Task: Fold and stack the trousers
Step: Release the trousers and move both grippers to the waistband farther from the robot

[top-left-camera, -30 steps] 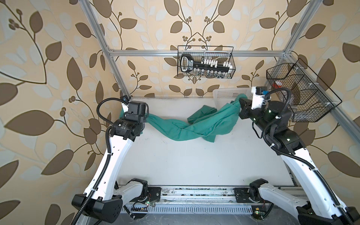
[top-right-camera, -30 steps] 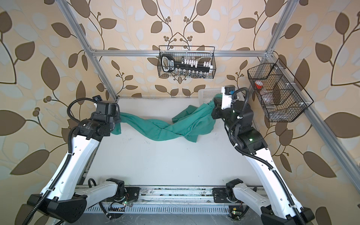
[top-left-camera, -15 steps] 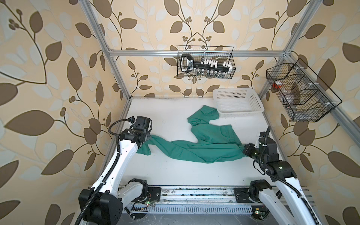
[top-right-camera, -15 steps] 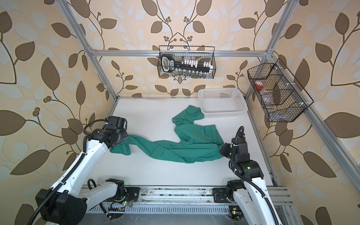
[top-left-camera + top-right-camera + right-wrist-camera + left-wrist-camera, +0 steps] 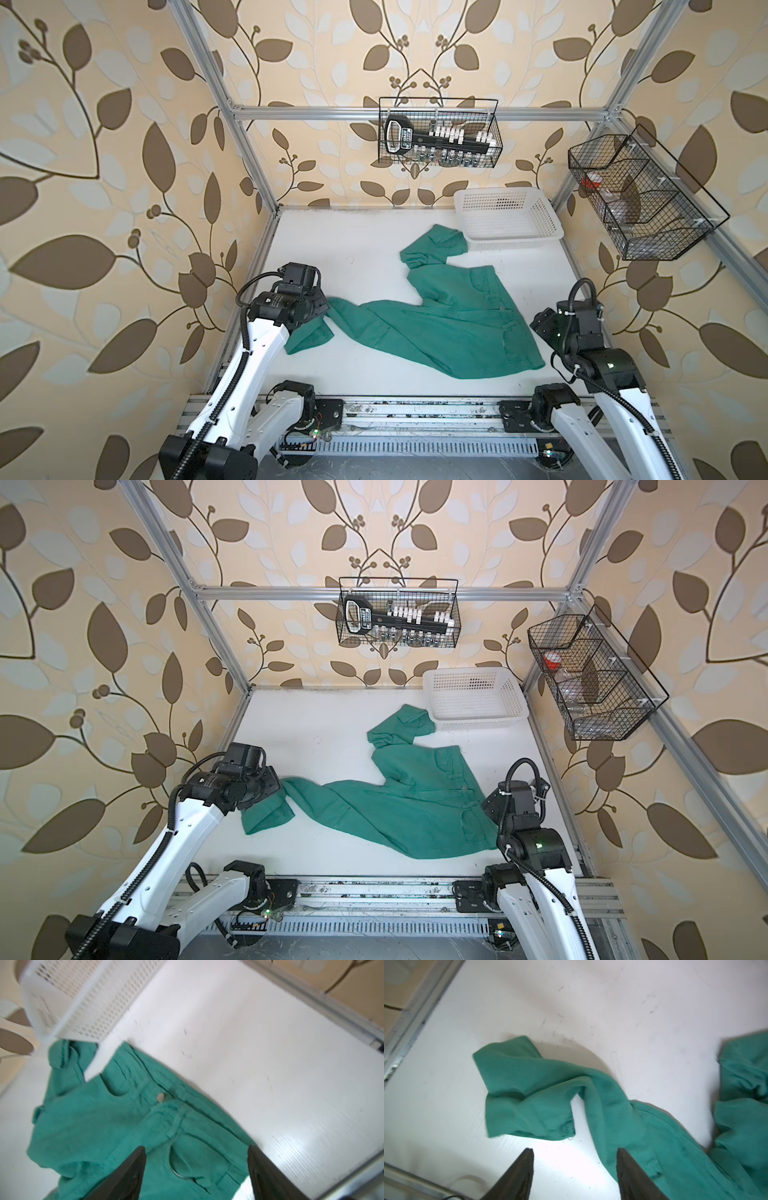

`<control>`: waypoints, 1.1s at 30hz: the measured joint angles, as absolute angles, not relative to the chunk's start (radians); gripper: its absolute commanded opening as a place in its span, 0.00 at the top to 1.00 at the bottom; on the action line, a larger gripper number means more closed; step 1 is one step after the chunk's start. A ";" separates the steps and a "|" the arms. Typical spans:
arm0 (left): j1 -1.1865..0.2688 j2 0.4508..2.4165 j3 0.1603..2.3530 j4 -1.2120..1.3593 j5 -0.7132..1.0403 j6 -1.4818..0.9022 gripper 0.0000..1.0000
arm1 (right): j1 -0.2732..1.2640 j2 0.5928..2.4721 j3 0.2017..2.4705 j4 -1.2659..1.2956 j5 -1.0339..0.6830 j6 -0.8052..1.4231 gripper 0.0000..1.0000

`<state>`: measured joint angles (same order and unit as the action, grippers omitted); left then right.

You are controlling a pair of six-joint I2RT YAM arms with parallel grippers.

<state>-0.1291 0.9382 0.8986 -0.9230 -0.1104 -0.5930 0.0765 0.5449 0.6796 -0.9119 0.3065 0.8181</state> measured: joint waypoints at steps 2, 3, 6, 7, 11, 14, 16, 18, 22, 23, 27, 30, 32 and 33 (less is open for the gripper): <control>-0.129 0.939 0.921 -0.921 -0.074 -0.577 0.25 | 0.064 0.595 0.688 -0.822 0.285 0.754 0.18; -0.129 0.941 0.931 -0.915 -0.058 -0.574 0.23 | 0.062 0.624 0.688 -0.782 0.265 0.727 0.18; -0.130 0.955 0.950 -0.863 0.018 -0.554 0.19 | 0.059 0.749 0.684 -0.627 0.172 0.646 0.17; -0.130 0.970 0.953 -0.840 0.047 -0.552 0.18 | 0.059 0.801 0.679 -0.568 0.136 0.619 0.17; -0.205 1.105 1.002 -0.761 0.090 -0.552 0.17 | 0.059 1.008 0.675 -0.403 0.044 0.548 0.17; -0.309 1.256 1.076 -0.693 0.101 -0.553 0.17 | 0.057 1.137 0.672 -0.311 0.022 0.495 0.15; -0.348 1.354 1.127 -0.650 0.106 -0.558 0.17 | 0.052 1.203 0.670 -0.259 0.022 0.459 0.15; -0.374 1.466 1.188 -0.614 0.104 -0.562 0.17 | 0.044 1.271 0.670 -0.209 0.021 0.424 0.13; -0.406 1.695 1.325 -0.558 0.096 -0.588 0.18 | 0.030 1.419 0.676 -0.160 0.014 0.360 0.11; -0.410 1.750 1.362 -0.545 0.095 -0.593 0.18 | 0.025 1.452 0.682 -0.162 0.010 0.345 0.11; -0.427 1.925 1.510 -0.532 0.094 -0.612 0.20 | 0.019 1.496 0.710 -0.169 0.005 0.308 0.09; -0.441 2.024 1.609 -0.525 0.094 -0.613 0.21 | 0.019 1.521 0.750 -0.169 -0.012 0.286 0.10; -0.453 2.078 1.670 -0.532 0.090 -0.611 0.22 | 0.019 1.544 0.773 -0.175 -0.019 0.271 0.11; -0.460 2.102 1.699 -0.538 0.088 -0.609 0.23 | 0.019 1.554 0.780 -0.181 -0.019 0.266 0.11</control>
<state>-0.4599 2.1021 1.6985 -0.5385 0.0879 -0.6090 0.0193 1.5543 0.7803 -0.1814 -0.0193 0.2657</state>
